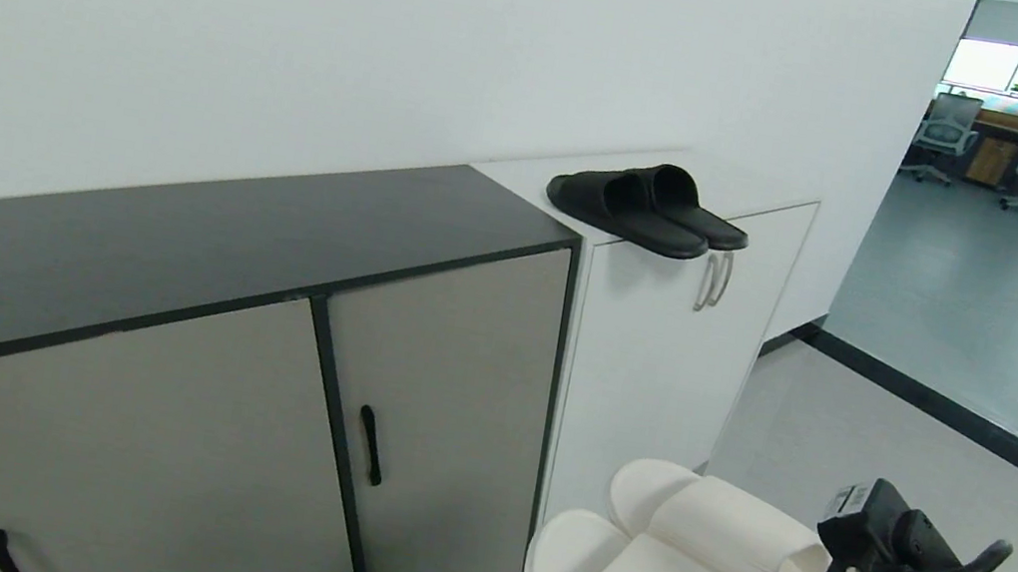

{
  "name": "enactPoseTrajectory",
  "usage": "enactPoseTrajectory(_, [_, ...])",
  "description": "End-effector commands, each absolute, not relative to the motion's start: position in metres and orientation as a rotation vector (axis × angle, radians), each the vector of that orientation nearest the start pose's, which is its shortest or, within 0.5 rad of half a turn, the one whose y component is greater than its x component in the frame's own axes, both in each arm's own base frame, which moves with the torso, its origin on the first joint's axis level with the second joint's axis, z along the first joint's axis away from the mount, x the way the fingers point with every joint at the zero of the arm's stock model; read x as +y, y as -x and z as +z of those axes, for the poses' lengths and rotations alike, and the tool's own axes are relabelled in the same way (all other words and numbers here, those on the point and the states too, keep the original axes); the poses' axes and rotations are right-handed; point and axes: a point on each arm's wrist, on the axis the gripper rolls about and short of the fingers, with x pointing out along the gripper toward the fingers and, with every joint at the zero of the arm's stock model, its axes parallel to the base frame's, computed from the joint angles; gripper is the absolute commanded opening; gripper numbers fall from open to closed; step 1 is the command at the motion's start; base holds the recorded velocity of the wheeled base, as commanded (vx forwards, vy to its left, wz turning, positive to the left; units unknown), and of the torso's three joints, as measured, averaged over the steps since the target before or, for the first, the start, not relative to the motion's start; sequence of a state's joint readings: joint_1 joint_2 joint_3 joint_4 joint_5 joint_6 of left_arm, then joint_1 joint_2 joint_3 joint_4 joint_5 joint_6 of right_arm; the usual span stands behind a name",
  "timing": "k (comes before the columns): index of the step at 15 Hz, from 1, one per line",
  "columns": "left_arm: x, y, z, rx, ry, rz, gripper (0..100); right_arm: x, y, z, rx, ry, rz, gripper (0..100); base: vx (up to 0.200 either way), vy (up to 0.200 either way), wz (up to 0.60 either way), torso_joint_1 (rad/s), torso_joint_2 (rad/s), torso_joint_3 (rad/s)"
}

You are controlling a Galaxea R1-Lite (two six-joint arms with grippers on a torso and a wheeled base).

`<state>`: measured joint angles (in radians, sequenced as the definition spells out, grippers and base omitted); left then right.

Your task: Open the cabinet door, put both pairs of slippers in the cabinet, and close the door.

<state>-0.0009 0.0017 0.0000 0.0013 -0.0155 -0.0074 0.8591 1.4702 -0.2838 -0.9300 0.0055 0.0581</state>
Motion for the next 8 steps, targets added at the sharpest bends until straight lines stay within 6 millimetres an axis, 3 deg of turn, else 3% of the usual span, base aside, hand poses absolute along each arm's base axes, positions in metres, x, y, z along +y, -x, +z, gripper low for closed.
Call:
enactPoseTrajectory(1, [-0.0003,0.0227,0.0754,0.003,0.008,-0.015,0,0.1552,-0.1337,0.1383,0.268,0.056,0.852,0,0.0,0.0,0.6,-0.017,0.0,0.002])
enactPoseTrajectory(8, [-0.0003,0.0226,0.0754,0.005,0.008,-0.015,0,0.1552,-0.1337,0.1383,0.268,0.058,0.853,0,0.0,0.0,0.6,0.001,0.0,0.002])
